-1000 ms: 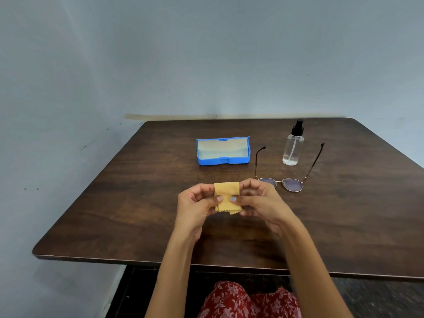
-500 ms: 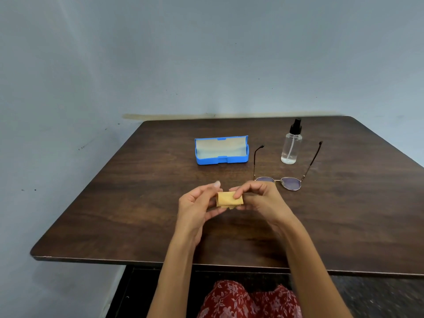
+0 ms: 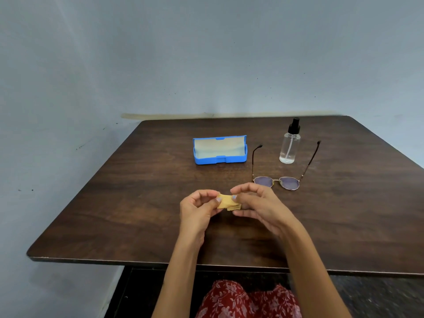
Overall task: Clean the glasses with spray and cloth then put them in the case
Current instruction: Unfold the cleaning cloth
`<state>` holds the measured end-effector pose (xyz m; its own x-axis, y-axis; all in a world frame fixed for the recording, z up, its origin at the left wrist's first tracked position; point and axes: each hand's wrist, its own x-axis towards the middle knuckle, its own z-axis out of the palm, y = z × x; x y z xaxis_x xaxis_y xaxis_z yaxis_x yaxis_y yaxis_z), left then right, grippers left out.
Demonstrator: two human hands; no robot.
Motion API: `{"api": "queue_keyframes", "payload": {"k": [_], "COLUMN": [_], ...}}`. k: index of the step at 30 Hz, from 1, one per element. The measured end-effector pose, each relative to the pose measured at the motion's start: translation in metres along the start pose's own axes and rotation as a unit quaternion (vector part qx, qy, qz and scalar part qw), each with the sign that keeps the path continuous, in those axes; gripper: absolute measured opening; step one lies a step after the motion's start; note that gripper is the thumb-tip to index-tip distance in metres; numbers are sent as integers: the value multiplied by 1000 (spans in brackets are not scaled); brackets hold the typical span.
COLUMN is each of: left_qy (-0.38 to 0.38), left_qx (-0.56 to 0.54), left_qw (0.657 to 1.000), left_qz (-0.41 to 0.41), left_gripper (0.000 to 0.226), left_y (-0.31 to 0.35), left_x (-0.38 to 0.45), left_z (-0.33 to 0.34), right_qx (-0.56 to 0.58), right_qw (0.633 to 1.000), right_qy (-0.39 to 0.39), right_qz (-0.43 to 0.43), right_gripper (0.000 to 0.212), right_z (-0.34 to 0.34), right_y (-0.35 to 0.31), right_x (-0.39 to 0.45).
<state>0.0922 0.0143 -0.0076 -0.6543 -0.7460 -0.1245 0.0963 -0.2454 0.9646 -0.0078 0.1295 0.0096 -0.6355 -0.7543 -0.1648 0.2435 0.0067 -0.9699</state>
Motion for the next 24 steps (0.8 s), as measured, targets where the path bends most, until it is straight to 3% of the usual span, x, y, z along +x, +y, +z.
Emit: {"api": "queue_keyframes", "payload": {"k": [3, 8, 12, 17, 24], "left_qy": [-7, -16, -8, 7, -11], "left_qx": [27, 76, 175, 328, 516], "left_qw": [1000, 997, 982, 930, 830], "left_qz": [-2, 5, 63, 165, 212], "left_gripper": [20, 11, 15, 15, 25], "left_y": [-4, -5, -6, -13, -15], "left_x": [1, -3, -3, -4, -5], "left_z": [0, -1, -1, 2, 3], "right_qx": [-27, -53, -196, -371, -436], "right_qw": [999, 998, 975, 916, 883], "right_qy": [25, 42, 86, 124, 141], "right_qz": [0, -2, -61, -94, -107], "right_gripper": [16, 10, 21, 15, 17], "right_z": [-2, -3, -1, 7, 8], "right_y": [4, 10, 16, 20, 21], "right_x": [2, 7, 6, 7, 8]}}
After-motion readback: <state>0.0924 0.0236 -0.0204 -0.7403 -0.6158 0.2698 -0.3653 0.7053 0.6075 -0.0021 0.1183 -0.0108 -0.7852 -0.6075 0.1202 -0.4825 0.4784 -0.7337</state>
